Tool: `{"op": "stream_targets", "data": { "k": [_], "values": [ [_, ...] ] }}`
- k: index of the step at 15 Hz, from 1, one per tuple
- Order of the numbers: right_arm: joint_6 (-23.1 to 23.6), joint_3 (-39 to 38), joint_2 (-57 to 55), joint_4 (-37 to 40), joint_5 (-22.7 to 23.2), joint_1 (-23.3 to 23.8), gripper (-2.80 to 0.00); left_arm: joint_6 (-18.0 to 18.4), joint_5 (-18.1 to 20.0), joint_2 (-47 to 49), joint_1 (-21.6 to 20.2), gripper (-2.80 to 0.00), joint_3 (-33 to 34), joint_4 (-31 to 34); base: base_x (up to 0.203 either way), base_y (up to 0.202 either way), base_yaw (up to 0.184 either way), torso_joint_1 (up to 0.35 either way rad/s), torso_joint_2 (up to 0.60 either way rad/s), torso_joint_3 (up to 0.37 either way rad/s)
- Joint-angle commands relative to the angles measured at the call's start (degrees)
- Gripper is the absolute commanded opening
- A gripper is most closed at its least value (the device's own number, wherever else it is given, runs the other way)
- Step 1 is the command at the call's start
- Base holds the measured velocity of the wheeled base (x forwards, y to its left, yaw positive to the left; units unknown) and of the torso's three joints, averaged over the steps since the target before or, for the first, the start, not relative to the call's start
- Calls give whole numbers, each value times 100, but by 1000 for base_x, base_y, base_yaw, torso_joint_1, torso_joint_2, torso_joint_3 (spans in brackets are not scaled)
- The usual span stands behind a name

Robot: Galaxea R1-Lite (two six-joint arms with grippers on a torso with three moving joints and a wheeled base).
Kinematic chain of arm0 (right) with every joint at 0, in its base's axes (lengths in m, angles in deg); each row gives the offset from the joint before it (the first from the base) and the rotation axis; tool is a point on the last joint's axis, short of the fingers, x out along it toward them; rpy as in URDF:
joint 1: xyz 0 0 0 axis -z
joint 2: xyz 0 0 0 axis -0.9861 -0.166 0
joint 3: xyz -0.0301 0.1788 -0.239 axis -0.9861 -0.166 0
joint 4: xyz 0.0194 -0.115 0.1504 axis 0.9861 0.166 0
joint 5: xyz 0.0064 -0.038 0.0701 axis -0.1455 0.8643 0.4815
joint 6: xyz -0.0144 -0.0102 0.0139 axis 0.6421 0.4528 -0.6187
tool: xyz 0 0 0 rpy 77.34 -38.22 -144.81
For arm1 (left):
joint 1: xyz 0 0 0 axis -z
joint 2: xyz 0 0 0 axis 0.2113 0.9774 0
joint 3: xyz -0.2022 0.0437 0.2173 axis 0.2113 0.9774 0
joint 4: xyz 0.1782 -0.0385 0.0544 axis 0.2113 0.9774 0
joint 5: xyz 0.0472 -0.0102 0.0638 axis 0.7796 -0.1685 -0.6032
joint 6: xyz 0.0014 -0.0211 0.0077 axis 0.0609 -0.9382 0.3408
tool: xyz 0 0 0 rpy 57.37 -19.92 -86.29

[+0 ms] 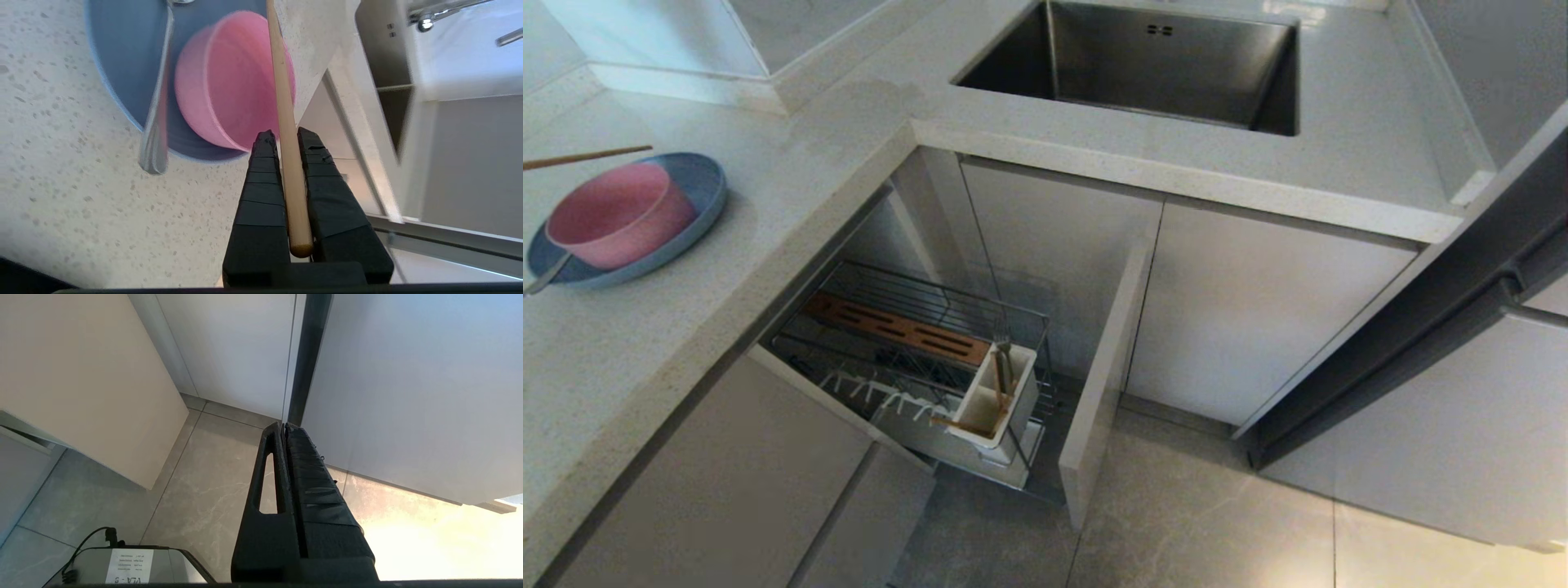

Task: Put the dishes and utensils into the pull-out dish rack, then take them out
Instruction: Take the chopsticks out of the cupboard

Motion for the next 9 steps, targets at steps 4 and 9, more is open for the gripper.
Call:
{"op": "stream_targets", "data": {
  "k": [4,9],
  "values": [
    [0,-1,-5,6,0,-2,-280,-41,114,581,-117,-280,-354,-13,0,0,0,0,0,0],
    [0,-1,-5,-2,0,-2,-280,-48,253,981,-110,-280,-720,-36,0,0,0,0,0,0]
  ]
}}
